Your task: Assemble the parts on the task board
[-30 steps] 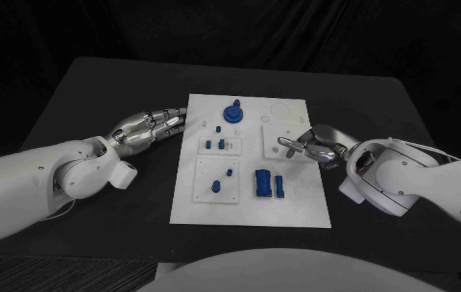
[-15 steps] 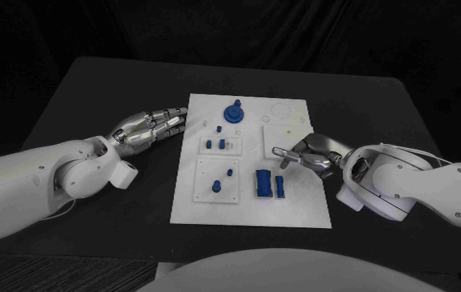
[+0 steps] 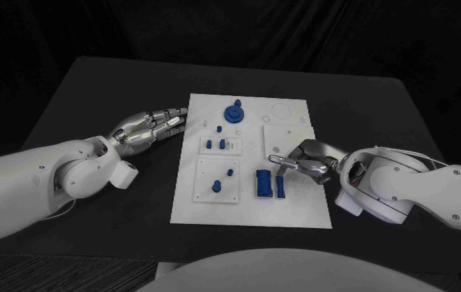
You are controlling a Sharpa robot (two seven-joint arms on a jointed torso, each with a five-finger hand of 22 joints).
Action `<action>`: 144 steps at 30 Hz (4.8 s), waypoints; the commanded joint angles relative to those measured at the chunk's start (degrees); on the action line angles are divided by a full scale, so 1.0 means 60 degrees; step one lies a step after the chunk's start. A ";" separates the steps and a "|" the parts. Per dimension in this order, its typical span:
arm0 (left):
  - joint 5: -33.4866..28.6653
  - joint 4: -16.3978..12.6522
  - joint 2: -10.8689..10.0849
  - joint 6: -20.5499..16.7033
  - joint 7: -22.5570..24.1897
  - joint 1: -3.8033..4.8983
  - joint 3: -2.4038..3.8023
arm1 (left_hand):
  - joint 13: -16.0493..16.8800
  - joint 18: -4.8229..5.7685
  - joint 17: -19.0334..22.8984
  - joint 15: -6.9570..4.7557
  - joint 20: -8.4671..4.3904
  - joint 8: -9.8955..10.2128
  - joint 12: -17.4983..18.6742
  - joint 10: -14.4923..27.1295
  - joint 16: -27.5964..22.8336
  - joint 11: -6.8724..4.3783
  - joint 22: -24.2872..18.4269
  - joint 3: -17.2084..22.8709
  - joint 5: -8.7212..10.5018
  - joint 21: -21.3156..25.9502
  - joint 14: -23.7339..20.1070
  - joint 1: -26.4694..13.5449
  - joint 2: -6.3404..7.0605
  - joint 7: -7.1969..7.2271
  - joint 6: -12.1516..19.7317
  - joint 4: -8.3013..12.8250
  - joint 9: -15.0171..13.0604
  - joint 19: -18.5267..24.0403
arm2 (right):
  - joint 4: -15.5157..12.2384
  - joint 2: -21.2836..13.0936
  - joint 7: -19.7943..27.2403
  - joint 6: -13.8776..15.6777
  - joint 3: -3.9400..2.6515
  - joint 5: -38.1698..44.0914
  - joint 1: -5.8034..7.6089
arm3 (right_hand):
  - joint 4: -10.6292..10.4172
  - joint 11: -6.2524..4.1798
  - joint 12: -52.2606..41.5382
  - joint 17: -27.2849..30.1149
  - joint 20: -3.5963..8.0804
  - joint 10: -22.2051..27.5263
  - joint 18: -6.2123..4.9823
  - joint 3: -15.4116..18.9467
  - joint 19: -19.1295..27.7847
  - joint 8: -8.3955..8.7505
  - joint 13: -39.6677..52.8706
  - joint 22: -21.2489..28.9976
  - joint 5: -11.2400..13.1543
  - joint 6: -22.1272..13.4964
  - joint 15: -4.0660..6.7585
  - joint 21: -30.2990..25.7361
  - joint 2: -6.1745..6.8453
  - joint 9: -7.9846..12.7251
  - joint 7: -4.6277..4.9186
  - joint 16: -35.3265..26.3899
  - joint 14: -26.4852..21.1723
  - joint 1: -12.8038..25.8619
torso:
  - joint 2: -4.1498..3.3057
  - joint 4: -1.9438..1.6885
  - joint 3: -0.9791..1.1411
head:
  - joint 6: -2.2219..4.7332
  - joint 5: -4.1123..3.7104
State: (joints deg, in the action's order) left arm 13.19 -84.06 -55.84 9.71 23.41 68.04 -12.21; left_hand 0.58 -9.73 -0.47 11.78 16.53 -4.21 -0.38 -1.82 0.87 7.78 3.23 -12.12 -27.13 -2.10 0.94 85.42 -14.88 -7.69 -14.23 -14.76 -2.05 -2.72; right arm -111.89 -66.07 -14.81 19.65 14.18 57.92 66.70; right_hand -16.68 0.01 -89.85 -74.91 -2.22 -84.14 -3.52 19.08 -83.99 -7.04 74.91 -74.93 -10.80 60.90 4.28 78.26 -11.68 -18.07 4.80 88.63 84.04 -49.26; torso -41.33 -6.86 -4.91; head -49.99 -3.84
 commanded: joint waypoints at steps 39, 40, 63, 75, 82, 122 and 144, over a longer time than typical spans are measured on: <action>0.0026 -0.0081 -0.0027 -0.0078 0.0285 -0.0059 -0.0028 | 0.0037 0.0192 -0.0022 0.0049 0.0051 -0.0113 -0.0070 -0.0114 0.0096 0.0040 0.0036 0.0041 -0.0057 -0.0086 0.0082 0.0122 0.0016 -0.0136 -0.0187 0.0122 -0.0041 -0.0098 | 0.0036 -0.0150 0.1794 0.2410 0.0009 0.0671 -0.0173 | 0.0011 -0.0040 -0.0025 -0.1875 0.0024 -0.0977 0.0131 0.0879 -0.0182 0.0073 0.2516 -0.1920 0.0389 0.0949 0.0028 0.0047 -0.0541 0.0704 -0.0156 0.0047 0.0873 -0.0055 | 0.0091 0.0006 0.0010 | -0.0001 0.0108; 0.0026 -0.0106 -0.0047 -0.0201 0.0456 -0.0059 -0.0028 | 0.0041 0.0189 -0.0006 -0.0081 0.0044 -0.0163 -0.0075 -0.0138 0.0060 0.0069 0.0020 0.0047 -0.0064 -0.0078 0.0042 0.0139 0.0031 -0.0214 -0.0324 0.0139 -0.0057 -0.0087 | 0.0021 -0.0186 0.2227 0.2736 0.0008 0.0063 -0.0164 | 0.0007 -0.0093 -0.0025 -0.1783 0.0045 -0.0977 0.0129 0.0910 -0.0177 0.0001 0.2516 -0.1917 0.0364 0.1095 0.0053 0.0042 -0.0578 0.0672 -0.0212 0.0020 0.0855 -0.0064 | 0.0127 0.0016 0.0014 | -0.0001 0.0127; 0.0026 -0.0491 0.0209 -0.3101 0.3762 0.0038 -0.0021 | 0.0042 -0.0122 0.0026 -0.1425 -0.1060 -0.0388 -0.0078 -0.0388 -0.0021 -0.0734 -0.0187 -0.0403 0.0180 0.0038 -0.0051 0.0046 0.0394 0.0416 -0.2062 -0.0342 -0.0141 0.0133 | 0.1957 0.0273 0.9662 0.4749 0.0008 -0.7934 0.0518 | 0.0001 0.1770 1.2971 1.0935 -0.1953 0.5340 -0.0991 0.1026 0.5369 0.0495 -0.8278 0.6031 -0.1861 -0.0444 -0.2167 -1.2284 0.0187 0.1266 0.0407 -1.3341 -0.4699 -0.1667 | 0.0465 0.0139 0.0211 | -0.0001 -0.0019; 0.0642 -0.0367 0.0329 -0.3117 0.3887 0.0008 -0.0023 | 0.0019 -0.0101 0.0042 -0.1405 -0.1068 -0.0202 -0.0052 -0.0235 -0.0062 -0.0853 -0.0253 -0.0483 0.0285 0.0096 -0.0087 -0.0055 0.0419 0.0550 -0.1719 -0.0341 -0.0108 0.0205 | 0.2192 0.0314 1.0200 0.4673 0.0009 -0.7623 0.0213 | -0.0018 0.1953 1.2860 1.1881 -0.2394 0.5746 -0.1040 -0.0053 0.7393 0.0533 -1.1467 0.8795 -0.1777 -0.0840 -0.2412 -1.2453 0.0872 0.2323 0.0137 -1.4172 -0.5350 -0.1426 | 0.0438 0.0115 0.0212 | -0.0001 -0.0074; 0.0325 -0.0359 0.0336 -0.3083 0.2482 -0.0006 0.0002 | -0.0096 0.0486 0.0078 -0.1964 -0.1638 0.0701 0.0064 0.0304 -0.0144 -0.1296 -0.0538 0.0425 0.1776 0.0350 -0.0157 -0.5044 0.1152 0.1281 -0.0278 0.0614 0.0342 0.0454 | 0.2235 0.0412 0.8933 0.4557 -0.0054 -0.7710 0.0182 | 0.1627 0.0844 1.4096 1.2484 -0.0801 1.0531 -0.0134 -0.1845 1.1240 0.1173 -1.2484 1.0971 0.0297 -0.6195 -0.1449 -1.3044 0.1947 0.3011 -0.0800 -1.4771 -1.0352 0.4065 | 0.0475 0.0138 0.0226 | 0.0047 -0.0061; -0.2199 -0.0983 0.1859 -0.8971 0.1063 -0.1314 0.2035 | -0.0096 0.1622 0.0078 -0.1964 -0.2755 0.0701 0.0064 0.0304 -0.0144 -0.1296 -0.0538 0.2020 0.4522 0.0350 -0.0157 -1.2509 0.2480 0.1281 0.2372 0.2459 0.0342 0.0454 | 0.3656 0.3563 0.7434 0.4078 -0.2363 -0.9653 -0.1090 | 0.2780 -0.0001 1.4975 1.2484 0.0369 1.4023 0.0587 -0.3180 1.3998 0.1173 -1.2484 1.2488 0.1800 -1.0149 -0.0713 -1.3044 0.1947 0.3011 -0.0800 -1.4771 -1.4006 0.8211 | 0.1692 0.1143 0.0818 | 0.2603 0.0640; -0.2199 -0.0983 0.1859 -0.8971 0.1063 -0.1314 0.2035 | -0.0096 0.1622 0.0078 -0.1964 -0.2755 0.0701 0.0064 0.0304 -0.0144 -0.1296 -0.0538 0.2020 0.4522 0.0350 -0.0157 -1.4237 0.2480 0.1281 0.2372 0.2459 0.0342 0.0454 | 0.3656 0.3563 0.7434 0.4078 -0.2363 -0.9653 -0.1090 | 0.2780 -0.0001 1.4975 1.2484 0.0369 1.4023 0.0587 -0.3180 1.3998 0.1173 -1.2484 1.2488 0.1800 -1.0149 -0.0713 -1.3044 0.1947 0.3011 -0.0800 -1.4771 -1.4006 0.8211 | 0.1692 0.1143 0.0818 | 0.2603 0.0640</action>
State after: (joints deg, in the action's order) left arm 0.13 -89.81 -44.78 -43.64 29.19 60.21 -0.08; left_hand 0.10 -0.33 -0.05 0.41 0.28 -0.28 -0.38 -0.45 0.21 -0.14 0.05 -0.05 -0.20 -0.40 -0.18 0.39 0.01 0.00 -0.20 -0.31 -0.09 0.04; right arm -89.94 -44.66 30.37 44.51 0.06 -0.19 60.29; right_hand 0.00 0.01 -0.23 -0.07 -0.01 -0.21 -0.43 0.15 -0.31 -0.21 0.07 -0.08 -0.21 0.20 -0.01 0.21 0.07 -0.05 0.00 0.21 0.31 -0.37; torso -31.18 0.00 0.00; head -34.37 0.01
